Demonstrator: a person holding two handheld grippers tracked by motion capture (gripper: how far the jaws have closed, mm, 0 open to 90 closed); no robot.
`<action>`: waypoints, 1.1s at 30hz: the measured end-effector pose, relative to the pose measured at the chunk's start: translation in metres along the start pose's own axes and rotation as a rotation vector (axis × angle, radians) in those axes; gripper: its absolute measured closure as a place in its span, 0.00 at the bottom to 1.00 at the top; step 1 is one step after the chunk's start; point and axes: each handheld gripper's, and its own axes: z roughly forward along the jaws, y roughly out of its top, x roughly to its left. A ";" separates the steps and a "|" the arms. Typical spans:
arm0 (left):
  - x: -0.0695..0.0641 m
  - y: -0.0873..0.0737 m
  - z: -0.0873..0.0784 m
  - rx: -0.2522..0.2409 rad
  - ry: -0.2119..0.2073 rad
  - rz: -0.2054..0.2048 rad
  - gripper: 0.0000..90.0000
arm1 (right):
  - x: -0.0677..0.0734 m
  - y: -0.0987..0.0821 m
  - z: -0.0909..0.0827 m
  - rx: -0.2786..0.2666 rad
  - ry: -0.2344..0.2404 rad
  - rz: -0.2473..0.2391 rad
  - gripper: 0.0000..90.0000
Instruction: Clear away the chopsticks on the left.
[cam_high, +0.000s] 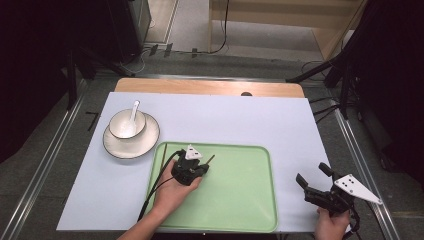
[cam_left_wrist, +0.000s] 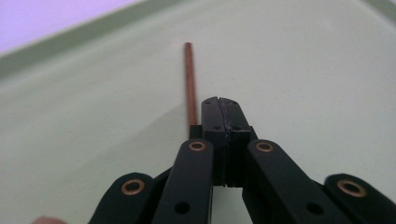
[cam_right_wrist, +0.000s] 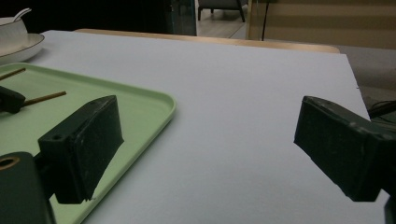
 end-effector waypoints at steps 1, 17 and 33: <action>0.004 0.000 -0.001 -0.002 0.004 -0.015 1.00 | 0.000 0.000 0.000 0.000 0.000 -0.001 0.08; 0.057 -0.014 -0.027 -0.027 0.125 -0.132 1.00 | 0.002 0.001 0.001 0.001 0.005 -0.004 0.08; 0.073 -0.020 -0.040 -0.049 0.156 -0.154 0.97 | 0.002 0.001 0.001 0.004 0.009 -0.006 0.08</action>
